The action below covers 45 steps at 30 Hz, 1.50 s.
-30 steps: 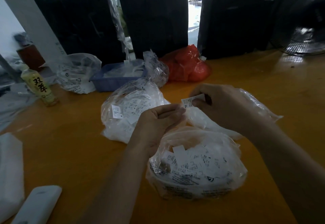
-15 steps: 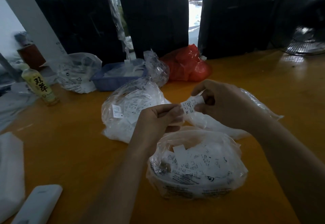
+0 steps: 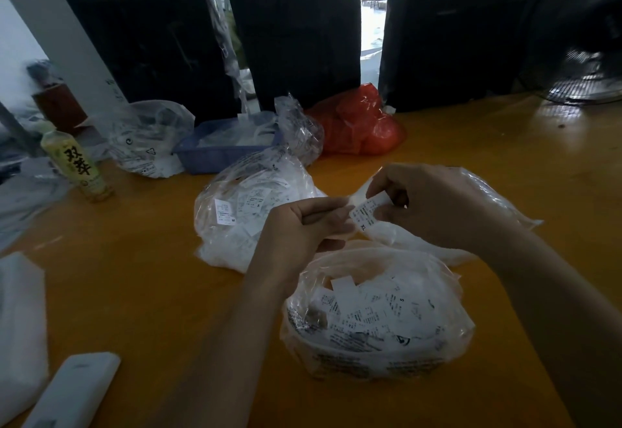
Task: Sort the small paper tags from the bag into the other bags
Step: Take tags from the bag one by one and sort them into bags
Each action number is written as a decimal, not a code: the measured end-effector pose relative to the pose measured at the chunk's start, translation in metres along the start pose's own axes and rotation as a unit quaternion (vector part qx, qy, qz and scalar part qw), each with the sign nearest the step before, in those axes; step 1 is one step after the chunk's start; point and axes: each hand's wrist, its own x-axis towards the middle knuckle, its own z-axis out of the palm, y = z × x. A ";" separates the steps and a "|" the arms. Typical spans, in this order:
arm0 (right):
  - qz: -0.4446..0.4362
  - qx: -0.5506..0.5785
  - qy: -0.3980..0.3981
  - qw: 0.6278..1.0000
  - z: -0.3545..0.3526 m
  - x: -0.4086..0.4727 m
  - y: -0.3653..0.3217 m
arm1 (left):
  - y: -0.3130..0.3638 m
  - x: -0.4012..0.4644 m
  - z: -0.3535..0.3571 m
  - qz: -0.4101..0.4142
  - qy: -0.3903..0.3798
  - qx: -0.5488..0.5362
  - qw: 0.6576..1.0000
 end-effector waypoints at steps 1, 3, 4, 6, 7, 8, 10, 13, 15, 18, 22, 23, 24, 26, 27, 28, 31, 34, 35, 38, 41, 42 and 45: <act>-0.005 -0.010 -0.008 1.000 0.000 0.000 0.000 | 0.000 0.000 0.000 0.000 -0.002 -0.002 1.000; -0.011 -0.018 -0.012 1.000 0.002 0.000 -0.001 | -0.002 0.001 -0.001 0.000 -0.007 -0.001 1.000; -0.010 -0.015 -0.007 1.000 0.003 0.000 -0.001 | -0.002 0.001 -0.001 -0.001 -0.008 -0.004 1.000; 0.004 0.032 0.025 0.999 0.005 0.002 0.001 | -0.003 0.002 -0.001 -0.008 -0.008 -0.030 0.999; 0.013 0.065 0.046 0.997 0.006 0.003 0.003 | -0.003 0.002 -0.001 -0.012 -0.011 -0.051 0.999; 0.019 0.089 0.064 0.994 0.005 0.004 0.004 | -0.002 0.001 -0.001 -0.015 -0.015 -0.070 0.997; 0.019 0.111 0.086 0.990 0.004 0.006 0.005 | -0.002 0.002 -0.001 -0.019 -0.022 -0.095 0.995; 0.008 0.110 0.091 0.990 0.005 0.006 0.004 | -0.004 0.003 -0.002 -0.025 -0.032 -0.115 0.993; 0.004 0.112 0.097 0.989 0.006 0.006 0.005 | -0.005 0.004 -0.002 -0.030 -0.035 -0.124 0.991; 0.000 0.121 0.110 0.987 0.008 0.007 0.004 | -0.005 0.004 -0.002 -0.032 -0.039 -0.125 0.991; -0.001 0.135 0.120 0.984 0.008 0.007 0.004 | -0.006 0.005 -0.004 -0.034 -0.046 -0.119 0.991; -0.001 0.135 0.121 0.983 0.008 0.006 0.004 | -0.006 0.005 -0.004 -0.035 -0.047 -0.121 0.991; -0.002 0.133 0.120 0.984 0.008 0.006 0.004 | -0.005 0.005 -0.004 -0.038 -0.046 -0.123 0.991; -0.004 0.118 0.108 0.987 0.007 0.005 0.004 | -0.004 0.006 -0.004 -0.043 -0.043 -0.135 0.989; -0.004 0.107 0.097 0.989 0.007 0.005 0.004 | -0.004 0.006 -0.004 -0.045 -0.038 -0.142 0.988; -0.004 0.097 0.085 0.992 0.006 0.005 0.004 | -0.004 0.007 -0.004 -0.048 -0.033 -0.147 0.987; -0.014 0.069 0.059 0.996 0.006 0.003 0.002 | -0.004 0.007 -0.005 -0.055 -0.023 -0.137 0.989; -0.024 0.041 0.051 0.998 0.007 0.002 0.001 | -0.004 0.006 -0.004 -0.054 -0.025 -0.107 0.992; -0.023 0.037 0.047 0.998 0.008 0.002 0.000 | -0.004 0.005 -0.003 -0.051 -0.026 -0.094 0.994; -0.004 0.069 0.037 0.997 0.009 0.004 0.001 | -0.005 0.004 -0.003 -0.040 -0.021 -0.063 0.997; 0.013 0.131 0.047 0.990 0.011 0.006 0.000 | -0.004 0.004 -0.003 -0.038 -0.018 -0.052 0.998; 0.013 0.142 0.052 0.988 0.012 0.006 0.000 | -0.003 0.003 -0.003 -0.036 -0.021 -0.048 0.998; 0.027 0.155 0.057 0.986 0.017 0.008 -0.002 | -0.004 0.003 -0.002 -0.026 -0.029 -0.036 0.999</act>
